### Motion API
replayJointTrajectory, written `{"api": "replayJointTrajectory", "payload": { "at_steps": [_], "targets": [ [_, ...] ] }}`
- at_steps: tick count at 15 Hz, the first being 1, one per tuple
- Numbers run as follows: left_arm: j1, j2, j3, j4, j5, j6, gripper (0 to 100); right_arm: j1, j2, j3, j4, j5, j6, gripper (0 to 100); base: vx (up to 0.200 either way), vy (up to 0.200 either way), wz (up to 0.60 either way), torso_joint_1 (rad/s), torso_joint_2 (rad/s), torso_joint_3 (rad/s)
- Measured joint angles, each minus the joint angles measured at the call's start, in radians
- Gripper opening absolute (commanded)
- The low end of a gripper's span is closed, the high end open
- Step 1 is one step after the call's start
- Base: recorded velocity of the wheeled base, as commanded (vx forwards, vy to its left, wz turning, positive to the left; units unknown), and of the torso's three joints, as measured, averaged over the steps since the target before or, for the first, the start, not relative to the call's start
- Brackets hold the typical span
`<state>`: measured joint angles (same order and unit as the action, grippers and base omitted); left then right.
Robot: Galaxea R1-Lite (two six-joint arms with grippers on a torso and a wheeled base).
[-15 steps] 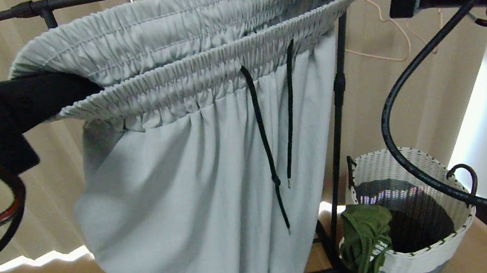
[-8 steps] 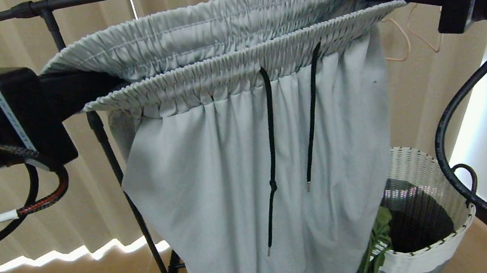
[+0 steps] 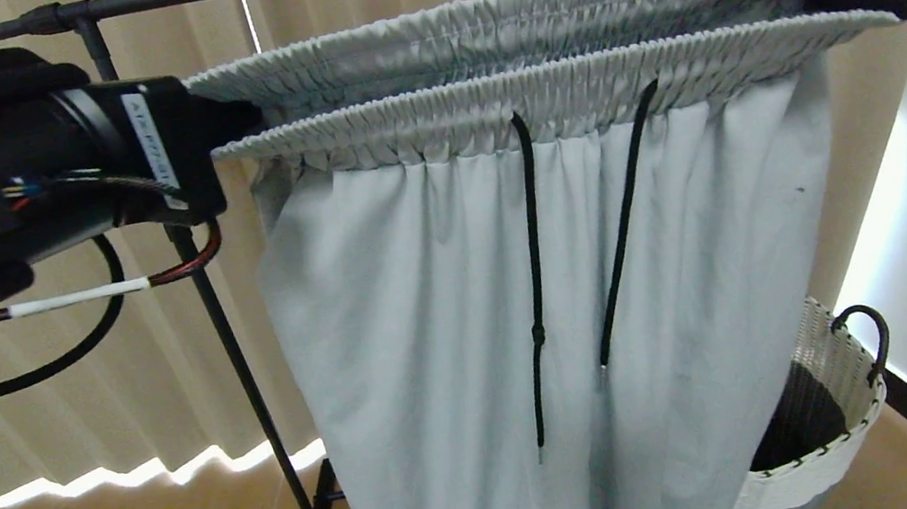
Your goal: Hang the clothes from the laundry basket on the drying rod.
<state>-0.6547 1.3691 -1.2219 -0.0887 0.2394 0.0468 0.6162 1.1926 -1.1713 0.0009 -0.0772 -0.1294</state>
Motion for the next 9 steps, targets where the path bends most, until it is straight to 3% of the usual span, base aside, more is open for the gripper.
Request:
{"api": "replayJointTrajectory", "payload": {
  "at_steps": [3,5,9],
  "targets": [
    [0.018,0.093,-0.014,-0.067,0.002,-0.036,0,0.042,-0.103,0.105,0.004,0.008,-0.050,0,0.000,0.000,0.00,0.000,0.00,0.000],
    [-0.014,0.121,-0.007,-0.106,0.004,-0.039,0,0.075,-0.137,0.141,0.001,0.020,-0.051,0,0.000,0.000,0.00,0.000,0.00,0.000],
    [-0.029,0.108,0.017,-0.081,0.009,-0.038,0,0.082,-0.140,0.151,-0.002,0.028,-0.051,0,0.000,0.000,0.00,0.000,0.00,0.000]
  ]
}}
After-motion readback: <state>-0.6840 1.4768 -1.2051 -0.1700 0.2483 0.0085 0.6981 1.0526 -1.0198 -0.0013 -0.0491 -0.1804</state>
